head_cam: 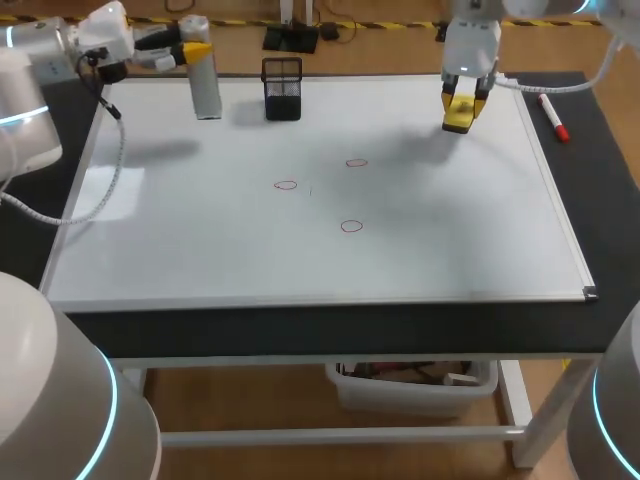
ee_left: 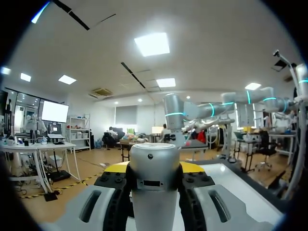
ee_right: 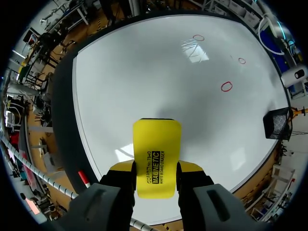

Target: Pick up the inspection probe, press it on each red-marked spot on the whiteboard one by one, put down the probe, pick up the eraser, and wipe off all the red marks.

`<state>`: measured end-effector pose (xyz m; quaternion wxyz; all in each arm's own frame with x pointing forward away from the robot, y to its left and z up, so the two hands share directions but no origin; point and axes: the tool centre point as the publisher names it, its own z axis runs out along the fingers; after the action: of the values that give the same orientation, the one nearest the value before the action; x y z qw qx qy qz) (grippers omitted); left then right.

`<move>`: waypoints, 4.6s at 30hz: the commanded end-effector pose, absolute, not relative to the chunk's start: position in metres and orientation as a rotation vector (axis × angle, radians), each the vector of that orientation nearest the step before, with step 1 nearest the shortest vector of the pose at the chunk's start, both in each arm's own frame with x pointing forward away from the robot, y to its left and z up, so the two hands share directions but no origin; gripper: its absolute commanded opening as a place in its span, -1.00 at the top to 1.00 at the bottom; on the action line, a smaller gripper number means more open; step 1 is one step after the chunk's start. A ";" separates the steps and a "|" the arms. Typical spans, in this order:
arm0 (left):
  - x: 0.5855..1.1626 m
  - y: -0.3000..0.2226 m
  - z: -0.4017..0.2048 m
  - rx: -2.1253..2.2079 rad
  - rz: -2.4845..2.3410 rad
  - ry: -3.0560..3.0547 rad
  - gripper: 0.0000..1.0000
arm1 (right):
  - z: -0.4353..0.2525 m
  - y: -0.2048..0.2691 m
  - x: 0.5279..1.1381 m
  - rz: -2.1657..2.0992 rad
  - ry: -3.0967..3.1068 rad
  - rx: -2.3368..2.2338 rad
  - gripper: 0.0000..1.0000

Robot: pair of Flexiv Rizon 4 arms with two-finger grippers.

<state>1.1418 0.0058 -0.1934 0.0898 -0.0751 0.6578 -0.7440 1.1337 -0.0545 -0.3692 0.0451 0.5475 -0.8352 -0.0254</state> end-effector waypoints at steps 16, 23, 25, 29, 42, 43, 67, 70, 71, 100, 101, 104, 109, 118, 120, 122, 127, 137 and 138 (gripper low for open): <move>1.178 0.046 -0.197 -0.290 -2.188 1.959 1.00 | -0.367 -0.055 1.134 -0.072 -2.547 1.673 1.00; 1.178 0.048 -0.199 -0.281 -2.201 1.946 1.00 | -0.367 -0.055 1.134 -0.072 -2.547 1.673 1.00; 1.177 0.050 -0.198 -0.275 -2.203 1.940 1.00 | -0.367 -0.055 1.134 -0.072 -2.547 1.673 1.00; 1.174 0.053 -0.195 -0.263 -2.208 1.918 1.00 | -0.367 -0.055 1.134 -0.072 -2.547 1.673 1.00; 1.172 0.054 -0.194 -0.262 -2.210 1.905 1.00 | -0.367 -0.055 1.134 -0.072 -2.547 1.673 1.00; 1.172 0.054 -0.194 -0.262 -2.210 1.905 1.00 | -0.366 -0.062 1.137 -0.077 -2.547 1.652 1.00; 1.172 0.054 -0.194 -0.262 -2.210 1.905 1.00 | -0.367 0.012 1.112 -0.015 -2.361 1.826 1.00; 1.172 0.054 -0.194 -0.262 -2.210 1.905 1.00 | -0.368 0.027 1.108 -0.021 -2.331 1.872 1.00; 1.172 0.054 -0.194 -0.262 -2.210 1.905 1.00 | -0.368 0.032 1.107 -0.024 -2.323 1.888 1.00; 1.172 0.054 -0.194 -0.262 -2.210 1.905 1.00 | -0.358 0.148 1.075 -0.036 -2.123 2.219 1.00; 1.172 0.054 -0.194 -0.262 -2.210 1.905 1.00 | -0.358 0.152 1.073 -0.034 -2.113 2.227 1.00; 1.172 0.054 -0.194 -0.262 -2.210 1.905 1.00 | -0.359 0.165 1.067 -0.043 -2.084 2.260 1.00; 1.172 0.054 -0.194 -0.262 -2.210 1.905 1.00 | -0.361 0.186 1.057 -0.047 -2.034 2.315 1.00; 1.172 0.054 -0.194 -0.262 -2.210 1.905 1.00 | -0.370 0.221 1.043 -0.060 -1.943 2.388 1.00; 1.172 0.054 -0.194 -0.262 -2.210 1.905 1.00 | -0.371 0.227 1.041 -0.051 -1.922 2.405 1.00; 1.172 0.054 -0.194 -0.262 -2.210 1.905 1.00 | -0.373 0.234 1.039 -0.050 -1.897 2.424 1.00; 1.172 0.054 -0.194 -0.262 -2.210 1.905 1.00 | -0.380 0.250 1.036 -0.037 -1.854 2.458 1.00; 1.172 0.054 -0.194 -0.262 -2.210 1.905 1.00 | -0.394 0.272 1.033 -0.003 -1.796 2.516 1.00; 1.172 0.054 -0.194 -0.262 -2.210 1.905 1.00 | -0.396 0.274 1.033 -0.002 -1.795 2.517 1.00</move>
<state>1.1724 0.0540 -0.1950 0.1050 -0.0888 0.6468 -0.7502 1.0302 0.2676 -0.3901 0.0214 0.8139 -0.5807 -0.0037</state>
